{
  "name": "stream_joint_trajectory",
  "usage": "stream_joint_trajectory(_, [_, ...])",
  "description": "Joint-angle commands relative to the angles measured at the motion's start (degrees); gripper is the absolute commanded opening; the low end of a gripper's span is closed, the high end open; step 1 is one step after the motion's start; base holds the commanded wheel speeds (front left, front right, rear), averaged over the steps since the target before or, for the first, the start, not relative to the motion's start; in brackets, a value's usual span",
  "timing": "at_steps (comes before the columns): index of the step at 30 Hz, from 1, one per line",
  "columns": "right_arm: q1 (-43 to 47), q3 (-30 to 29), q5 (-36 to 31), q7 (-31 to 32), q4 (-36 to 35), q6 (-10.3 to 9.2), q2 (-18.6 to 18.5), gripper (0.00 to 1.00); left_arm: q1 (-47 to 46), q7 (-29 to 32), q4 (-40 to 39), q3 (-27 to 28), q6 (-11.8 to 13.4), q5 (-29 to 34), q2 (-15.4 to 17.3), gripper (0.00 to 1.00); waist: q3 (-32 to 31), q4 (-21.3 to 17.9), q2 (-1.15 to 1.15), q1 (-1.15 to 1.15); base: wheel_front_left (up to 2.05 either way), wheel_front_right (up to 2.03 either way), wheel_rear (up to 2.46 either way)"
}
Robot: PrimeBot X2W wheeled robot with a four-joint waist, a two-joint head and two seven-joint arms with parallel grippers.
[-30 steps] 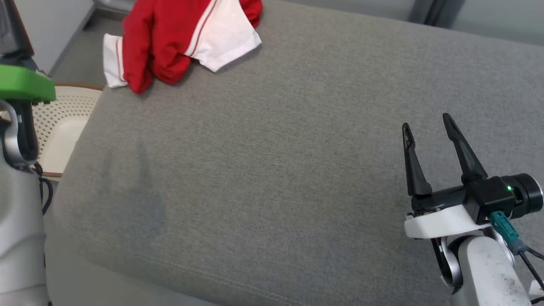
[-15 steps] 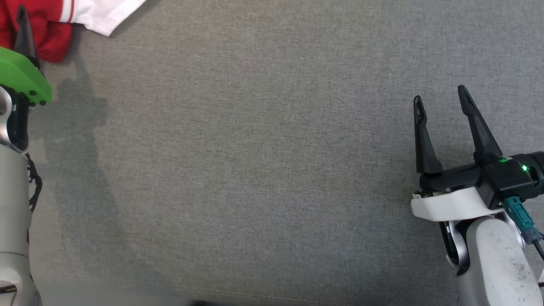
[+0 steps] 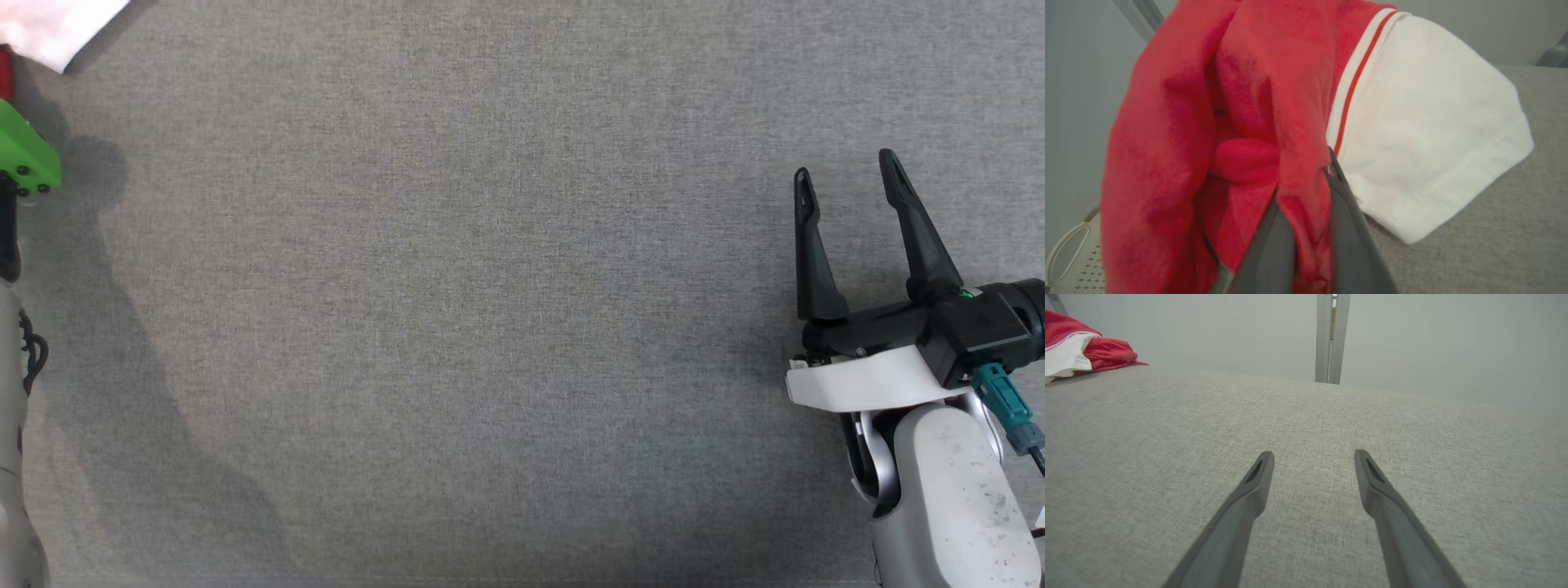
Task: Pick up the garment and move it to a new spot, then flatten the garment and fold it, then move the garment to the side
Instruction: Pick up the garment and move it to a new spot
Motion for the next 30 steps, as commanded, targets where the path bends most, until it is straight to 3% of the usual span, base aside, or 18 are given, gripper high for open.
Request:
stream_joint_trajectory(1, [-0.3,0.2,0.6,-0.2,0.3,-0.05,-0.1,1.0,-1.1,-0.7,0.5,-0.3,-0.1,0.3,0.9,0.0,-1.9,0.1,0.0,0.0,0.0,0.0,0.0])
stream_joint_trajectory(15, [4.2,-0.8,4.6,-0.2,4.2,-0.06,-0.1,1.0,-4.2,-1.7,-2.1,-7.6,-1.1,3.2,2.1,0.0,-18.0,-1.9,0.0,0.0,0.0,0.0,0.0])
stream_joint_trajectory(22, [8.7,-3.4,6.1,-0.2,5.8,-0.05,-0.1,1.0,-5.7,0.8,-10.1,-17.0,-1.2,-0.1,-1.7,0.0,-26.7,-5.2,0.0,0.0,0.0,0.0,0.0])
stream_joint_trajectory(30, [12.0,-5.5,7.2,-0.2,5.8,-0.06,-0.1,1.0,-2.6,5.9,-23.5,-25.7,-1.2,-13.5,-8.3,0.0,-30.7,-9.9,0.0,0.0,0.0,0.0,0.0])
